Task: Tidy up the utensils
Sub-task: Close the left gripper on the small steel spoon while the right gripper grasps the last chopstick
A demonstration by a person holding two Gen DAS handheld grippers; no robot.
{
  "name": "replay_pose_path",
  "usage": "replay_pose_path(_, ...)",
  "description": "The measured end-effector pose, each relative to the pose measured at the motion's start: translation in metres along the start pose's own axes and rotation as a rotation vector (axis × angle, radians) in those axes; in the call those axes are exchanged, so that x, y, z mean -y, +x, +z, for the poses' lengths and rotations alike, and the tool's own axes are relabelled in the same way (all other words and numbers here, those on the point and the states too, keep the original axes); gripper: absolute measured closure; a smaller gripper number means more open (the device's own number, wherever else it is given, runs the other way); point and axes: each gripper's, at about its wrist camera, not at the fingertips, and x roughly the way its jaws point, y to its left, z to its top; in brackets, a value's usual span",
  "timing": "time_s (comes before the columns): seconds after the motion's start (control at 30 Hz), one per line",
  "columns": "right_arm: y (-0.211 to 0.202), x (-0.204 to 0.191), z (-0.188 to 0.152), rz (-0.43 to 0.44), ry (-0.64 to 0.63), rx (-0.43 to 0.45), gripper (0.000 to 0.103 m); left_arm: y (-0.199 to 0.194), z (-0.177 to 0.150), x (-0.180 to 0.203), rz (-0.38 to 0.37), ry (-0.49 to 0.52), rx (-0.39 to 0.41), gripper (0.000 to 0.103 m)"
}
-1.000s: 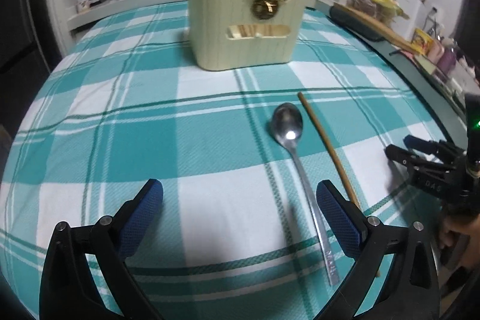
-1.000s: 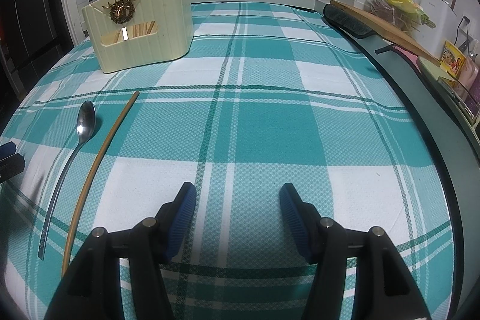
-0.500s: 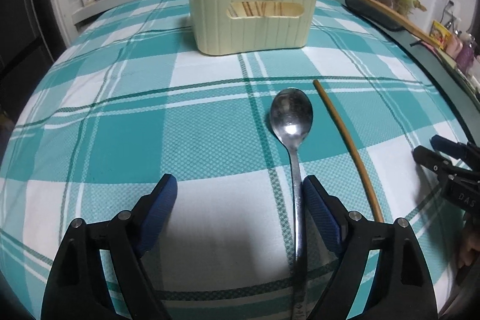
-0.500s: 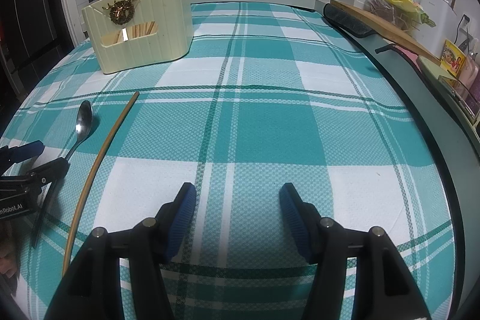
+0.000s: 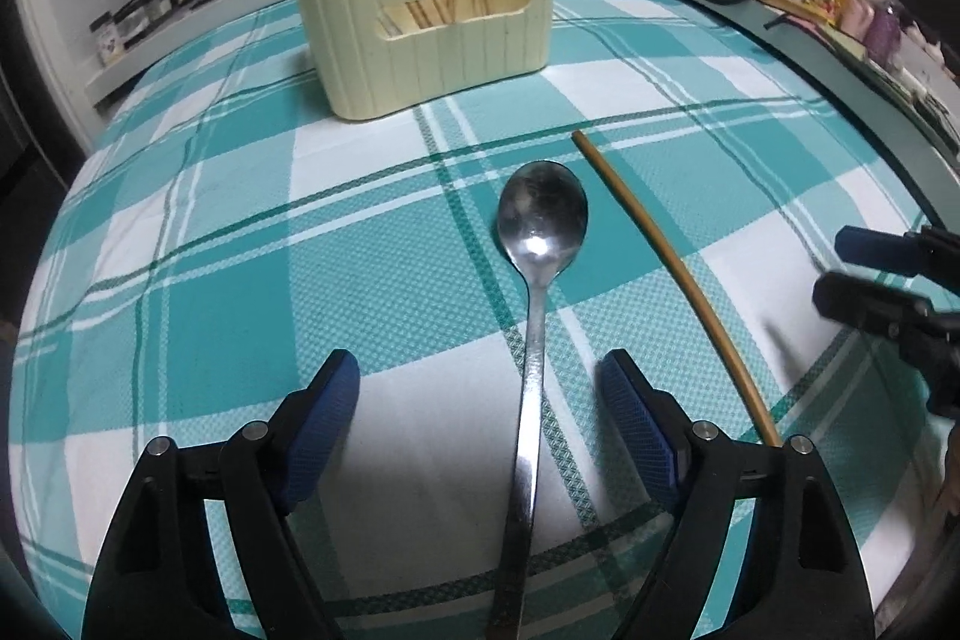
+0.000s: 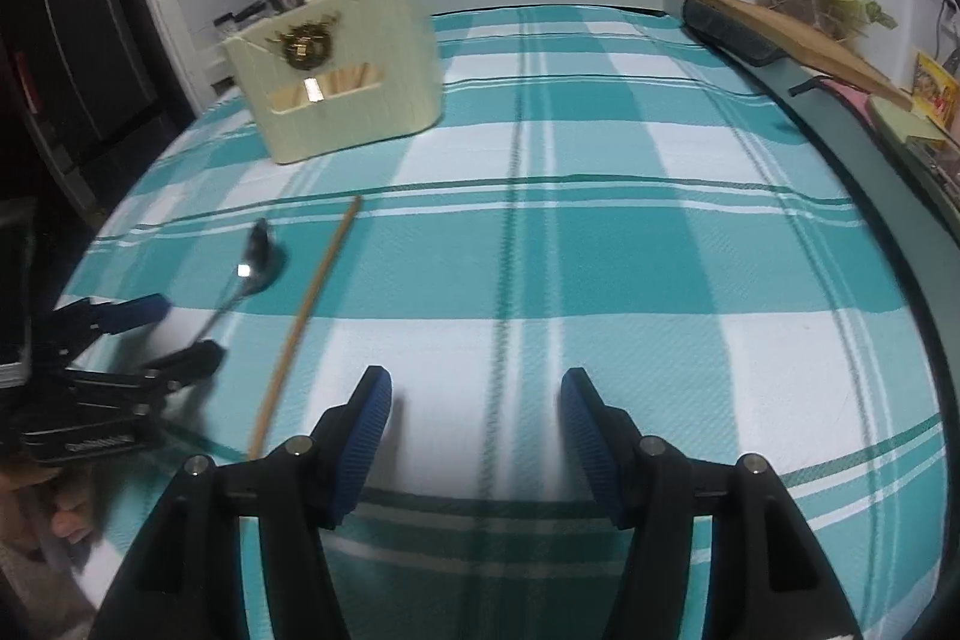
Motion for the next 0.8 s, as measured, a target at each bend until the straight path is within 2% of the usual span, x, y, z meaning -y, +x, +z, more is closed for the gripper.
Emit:
replay_pose_path(0.03,0.001,-0.013,0.001,0.024,-0.030,-0.011,0.043,0.000,0.000,-0.002,-0.016,-0.018,0.003,0.034)
replay_pose_path(0.07,0.003,-0.025,0.001,0.040,-0.061,-0.018,0.043,-0.002,0.000,-0.004,-0.016,-0.037,0.014,0.050)
replay_pose_path(0.1,0.005,-0.035,0.001,0.046,-0.085,-0.023,0.043,-0.003,0.000,-0.005,-0.004,-0.050,0.024,0.058)
replay_pose_path(0.17,0.013,-0.052,-0.001,0.047,-0.123,-0.042,0.049,-0.006,-0.003,-0.007,-0.005,-0.084,0.041,0.091)
replay_pose_path(0.2,0.017,-0.057,-0.002,0.044,-0.133,-0.053,0.054,-0.006,-0.005,-0.009,-0.002,-0.105,0.044,0.095)
replay_pose_path(0.23,0.022,-0.062,-0.003,0.034,-0.144,-0.069,0.057,-0.007,-0.006,-0.012,0.009,-0.131,0.050,0.095)
replay_pose_path(0.27,0.028,-0.066,-0.005,0.025,-0.158,-0.084,0.064,-0.008,-0.008,-0.014,0.018,-0.162,0.056,0.096)
replay_pose_path(0.33,0.029,-0.073,-0.007,-0.027,-0.204,-0.059,0.073,-0.011,-0.013,-0.018,0.059,-0.213,0.062,0.097)
replay_pose_path(0.37,0.029,-0.074,-0.007,-0.064,-0.219,-0.053,0.085,-0.014,-0.017,-0.020,0.084,-0.237,0.063,0.097)
replay_pose_path(0.4,0.028,-0.072,-0.007,-0.090,-0.212,-0.052,0.095,-0.016,-0.020,-0.024,0.096,-0.262,0.063,0.097)
replay_pose_path(0.5,0.022,-0.053,-0.008,-0.164,-0.169,-0.040,0.097,-0.024,-0.031,-0.040,0.086,-0.340,0.056,0.097)
replay_pose_path(0.6,0.012,-0.033,-0.015,-0.200,-0.144,-0.038,0.097,-0.027,-0.036,-0.050,0.049,-0.336,0.039,0.095)
replay_pose_path(0.63,0.008,-0.029,-0.017,-0.199,-0.143,-0.038,0.096,-0.027,-0.037,-0.052,0.022,-0.329,0.035,0.089)
replay_pose_path(0.67,0.005,-0.025,-0.019,-0.187,-0.139,-0.035,0.096,-0.028,-0.037,-0.054,-0.010,-0.319,0.035,0.074)
replay_pose_path(0.7,0.003,-0.023,-0.020,-0.171,-0.138,-0.038,0.092,-0.028,-0.037,-0.055,-0.038,-0.305,0.037,0.065)
replay_pose_path(0.73,0.002,-0.020,-0.022,-0.153,-0.135,-0.048,0.086,-0.029,-0.037,-0.054,-0.045,-0.286,0.035,0.046)
replay_pose_path(0.77,0.001,-0.019,-0.022,-0.143,-0.135,-0.055,0.067,-0.029,-0.036,-0.053,-0.028,-0.265,0.030,0.033)
replay_pose_path(0.8,0.001,-0.018,-0.022,-0.140,-0.141,-0.059,0.050,-0.027,-0.034,-0.051,-0.006,-0.238,0.020,0.029)
